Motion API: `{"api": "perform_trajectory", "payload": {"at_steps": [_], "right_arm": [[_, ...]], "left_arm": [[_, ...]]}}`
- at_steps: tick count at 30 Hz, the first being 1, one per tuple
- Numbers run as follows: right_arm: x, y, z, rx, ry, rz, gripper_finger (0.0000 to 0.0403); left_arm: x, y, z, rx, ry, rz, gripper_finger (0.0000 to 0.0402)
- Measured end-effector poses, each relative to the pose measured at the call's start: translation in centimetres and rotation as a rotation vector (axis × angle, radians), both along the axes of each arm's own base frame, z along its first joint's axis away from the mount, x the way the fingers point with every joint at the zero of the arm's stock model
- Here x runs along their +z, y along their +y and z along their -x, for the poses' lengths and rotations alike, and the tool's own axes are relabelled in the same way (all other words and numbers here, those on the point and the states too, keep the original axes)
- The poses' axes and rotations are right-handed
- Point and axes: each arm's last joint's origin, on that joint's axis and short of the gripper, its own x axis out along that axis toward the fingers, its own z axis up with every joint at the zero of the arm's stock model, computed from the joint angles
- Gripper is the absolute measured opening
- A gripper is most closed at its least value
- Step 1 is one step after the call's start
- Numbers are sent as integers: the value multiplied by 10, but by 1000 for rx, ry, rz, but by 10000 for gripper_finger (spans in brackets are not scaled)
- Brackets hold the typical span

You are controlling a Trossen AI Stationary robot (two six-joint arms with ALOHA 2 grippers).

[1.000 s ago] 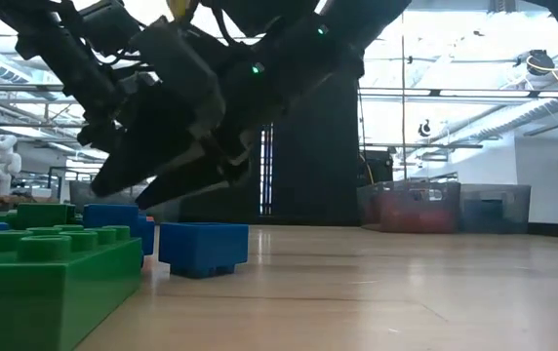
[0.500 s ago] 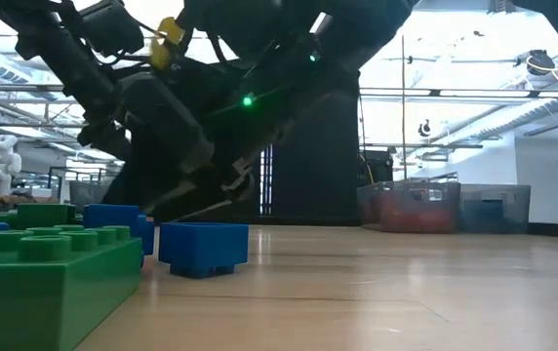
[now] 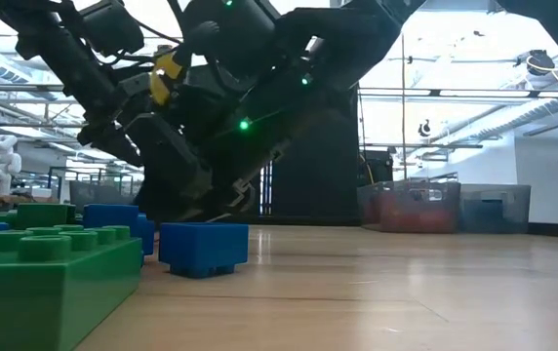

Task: Sort blocks
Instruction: Put the orange game piece into the middle black bin

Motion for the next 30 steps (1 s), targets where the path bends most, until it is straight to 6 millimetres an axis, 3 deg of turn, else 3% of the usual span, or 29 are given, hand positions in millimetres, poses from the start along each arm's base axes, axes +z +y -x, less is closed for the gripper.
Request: {"api": "perform_trajectory", "payload": {"at_steps": [5,11,13,17,24,30], "right_arm": [[1,-4,-1,-5,-7,-12,117],[10,-8,-1,-44,-14,-51,119],[23,-13,3,-65,0,-29,119],[66,-35,19,-121,68,71,119],[141,-97,84,-243,252,337,119],[165,-156,187,-496,247,283,119]], "left_arm": [[0,0,0,1,0,-1,343],[0,0,0,1,0,-1,343],[0,0,0,1,1,0,343],[0,0,0,2,3,2,343],[0,0,0,2,2,1,343],[0,0,0,2,3,1,343]]}}
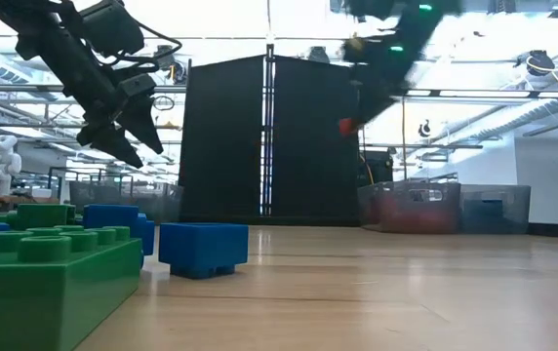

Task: Sort blocks
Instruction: Put the orange game piece into the middle black bin, then put the blue game piece into the right black bin

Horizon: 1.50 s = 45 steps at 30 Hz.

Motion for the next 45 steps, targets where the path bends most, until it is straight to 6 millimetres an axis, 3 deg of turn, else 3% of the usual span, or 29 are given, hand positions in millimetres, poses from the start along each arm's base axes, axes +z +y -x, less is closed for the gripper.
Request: {"api": "perform_trajectory", "payload": {"at_steps": [4,9,16,23,27,29,33,37,40,45], "right_arm": [[-6,-23,59,-221,-83,-28,119],[-21,-40,92,-389,-113,-68,119],[-37,-60,92,-436,-79,-104,127],[-43,-76,81,-424,-137,-146,290],[-43,-78,80,-395,-149,-164,316],[-37,-76,77,-275,-205,-217,314],[-16,-57,51,88,-468,-347,300],[-8,-15,19,400,-572,-329,286],[-19,19,0,580,-525,-283,281],[-57,68,-22,730,-394,-348,279]], "left_arm": [[1,0,-1,0,-8,-4,343],[1,0,-1,-22,2,-22,343],[0,0,0,-47,12,-27,343],[0,-2,-1,-91,0,20,343],[-1,-3,-1,-114,-9,46,343],[-1,-3,-1,-102,-12,58,343],[-1,-3,0,-44,-23,84,343],[-1,-2,0,18,-27,88,343],[-1,-1,1,72,-22,82,343],[-1,0,2,151,-27,82,343]]}}
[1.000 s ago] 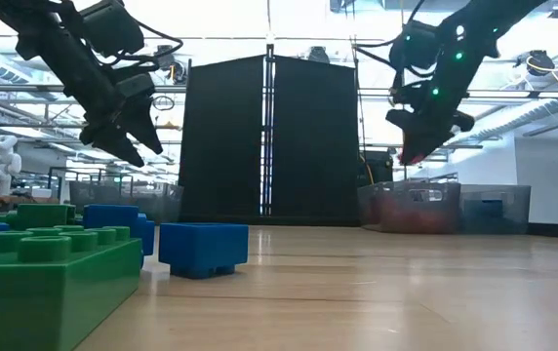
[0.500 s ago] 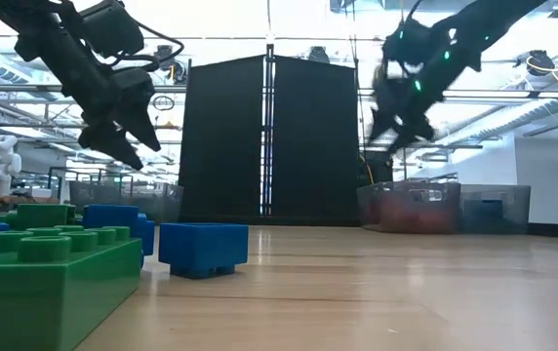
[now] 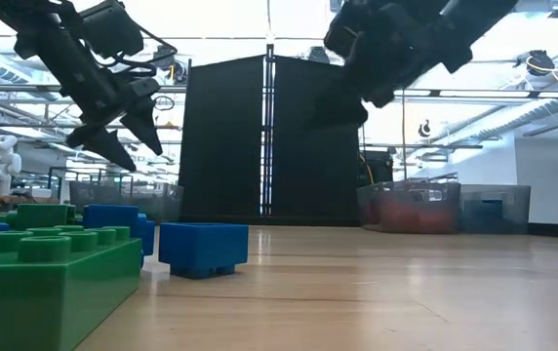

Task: Sort blocks
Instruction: Put the blue game piece into the right black bin

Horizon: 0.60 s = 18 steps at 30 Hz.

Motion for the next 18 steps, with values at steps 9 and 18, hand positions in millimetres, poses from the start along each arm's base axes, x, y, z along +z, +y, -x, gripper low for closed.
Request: {"api": "perform_trajectory", "payload": {"at_steps": [9,18], "right_arm": [[-43,79,-31,283,21,88,279],[-51,120,-96,361,-2,105,279]], "left_arm": [[0,0,0,3,13,-19,343],[-4,-2,5,-45,87,-17,343]]}}
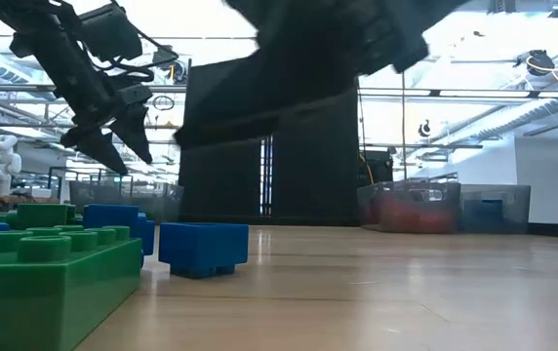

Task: Sort blocks
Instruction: Put the blue game piece into the right black bin

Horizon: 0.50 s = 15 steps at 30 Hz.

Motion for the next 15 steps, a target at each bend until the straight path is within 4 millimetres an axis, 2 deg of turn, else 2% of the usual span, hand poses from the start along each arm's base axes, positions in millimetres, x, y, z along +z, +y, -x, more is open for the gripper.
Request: {"api": "perform_trajectory", "payload": {"at_steps": [5,9,15], "right_arm": [[-12,10,-20,39,132,-12,279],[-17,11,-18,49,204,-20,279],[-21,16,-15,108,193,50,279]], "left_arm": [[-1,-1,1,-12,7,18,343],[-1,-1,1,-15,14,22,343],[-1,-1,1,-19,11,16,343]]}}
